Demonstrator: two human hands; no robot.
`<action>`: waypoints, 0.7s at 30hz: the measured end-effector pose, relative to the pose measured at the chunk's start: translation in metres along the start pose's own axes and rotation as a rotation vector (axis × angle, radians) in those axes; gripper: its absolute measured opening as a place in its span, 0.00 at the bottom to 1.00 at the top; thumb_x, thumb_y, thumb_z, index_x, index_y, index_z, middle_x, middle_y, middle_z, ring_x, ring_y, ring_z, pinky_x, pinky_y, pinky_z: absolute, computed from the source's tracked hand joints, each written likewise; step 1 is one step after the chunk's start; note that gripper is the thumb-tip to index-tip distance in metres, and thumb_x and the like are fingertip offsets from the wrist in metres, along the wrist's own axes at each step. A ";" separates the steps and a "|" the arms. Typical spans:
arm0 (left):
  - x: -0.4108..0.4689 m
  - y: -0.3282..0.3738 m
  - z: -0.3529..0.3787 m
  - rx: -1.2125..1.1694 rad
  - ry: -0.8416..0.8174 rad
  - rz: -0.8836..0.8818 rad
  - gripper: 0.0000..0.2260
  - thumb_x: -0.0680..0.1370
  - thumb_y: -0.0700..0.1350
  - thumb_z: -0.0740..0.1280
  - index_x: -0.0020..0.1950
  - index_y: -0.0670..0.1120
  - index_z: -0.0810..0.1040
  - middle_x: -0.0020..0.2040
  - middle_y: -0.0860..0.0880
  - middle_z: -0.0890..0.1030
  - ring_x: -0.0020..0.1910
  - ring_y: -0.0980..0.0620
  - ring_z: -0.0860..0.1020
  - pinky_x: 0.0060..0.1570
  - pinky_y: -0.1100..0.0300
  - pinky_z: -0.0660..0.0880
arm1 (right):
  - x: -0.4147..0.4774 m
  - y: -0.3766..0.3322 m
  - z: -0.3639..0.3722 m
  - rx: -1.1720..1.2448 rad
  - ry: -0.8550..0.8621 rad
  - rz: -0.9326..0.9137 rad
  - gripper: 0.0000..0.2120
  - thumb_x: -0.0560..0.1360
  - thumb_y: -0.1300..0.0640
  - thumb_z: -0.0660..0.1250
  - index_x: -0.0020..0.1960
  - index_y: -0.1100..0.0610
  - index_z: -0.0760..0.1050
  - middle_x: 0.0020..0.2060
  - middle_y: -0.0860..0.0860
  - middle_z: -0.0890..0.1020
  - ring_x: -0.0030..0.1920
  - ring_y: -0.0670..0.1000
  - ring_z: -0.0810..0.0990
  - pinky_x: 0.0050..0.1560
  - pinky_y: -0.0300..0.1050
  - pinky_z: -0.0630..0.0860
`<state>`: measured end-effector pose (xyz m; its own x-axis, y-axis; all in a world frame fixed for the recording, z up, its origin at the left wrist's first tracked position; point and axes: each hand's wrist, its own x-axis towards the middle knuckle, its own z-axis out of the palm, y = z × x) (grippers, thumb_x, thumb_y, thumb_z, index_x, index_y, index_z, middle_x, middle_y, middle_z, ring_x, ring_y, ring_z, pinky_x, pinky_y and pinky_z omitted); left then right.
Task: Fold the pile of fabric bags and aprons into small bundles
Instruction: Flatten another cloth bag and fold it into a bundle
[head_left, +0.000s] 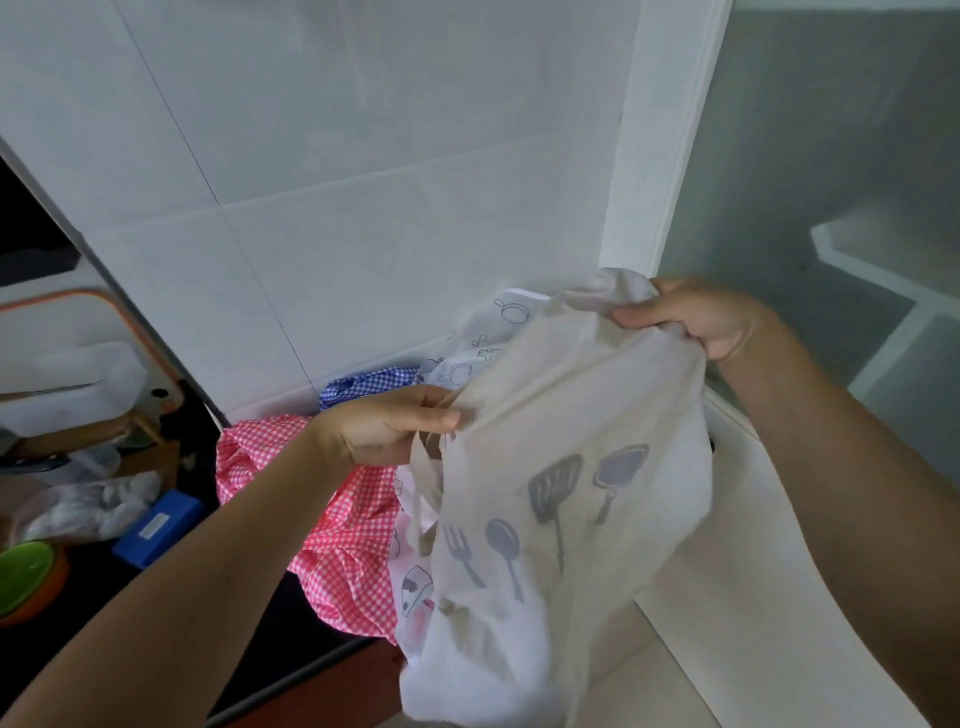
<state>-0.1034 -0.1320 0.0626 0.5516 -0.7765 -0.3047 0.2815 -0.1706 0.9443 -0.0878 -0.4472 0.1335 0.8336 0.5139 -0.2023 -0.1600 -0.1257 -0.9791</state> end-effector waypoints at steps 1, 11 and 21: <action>-0.003 0.006 -0.004 0.037 0.008 -0.009 0.27 0.60 0.56 0.81 0.52 0.42 0.83 0.49 0.45 0.84 0.48 0.49 0.82 0.50 0.56 0.79 | 0.003 -0.001 -0.002 -0.011 -0.004 0.001 0.31 0.42 0.47 0.85 0.42 0.57 0.85 0.41 0.52 0.86 0.40 0.47 0.84 0.38 0.38 0.79; -0.051 0.036 -0.088 0.252 -0.030 -0.119 0.14 0.64 0.53 0.79 0.40 0.44 0.84 0.37 0.47 0.83 0.42 0.49 0.81 0.57 0.49 0.75 | 0.035 -0.002 0.003 0.245 -0.073 -0.068 0.20 0.75 0.65 0.57 0.60 0.52 0.81 0.63 0.51 0.79 0.64 0.51 0.77 0.56 0.40 0.76; -0.038 0.101 -0.176 -0.647 1.065 0.476 0.12 0.80 0.47 0.62 0.57 0.40 0.73 0.43 0.46 0.80 0.41 0.52 0.81 0.47 0.60 0.78 | 0.173 -0.004 0.000 -0.048 0.185 0.060 0.17 0.77 0.65 0.64 0.65 0.57 0.75 0.59 0.55 0.80 0.52 0.51 0.82 0.61 0.47 0.75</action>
<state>0.0417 -0.0130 0.1481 0.9563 0.2203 -0.1921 0.0480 0.5299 0.8467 0.0574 -0.3574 0.1024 0.9070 0.3398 -0.2487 -0.1913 -0.1938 -0.9622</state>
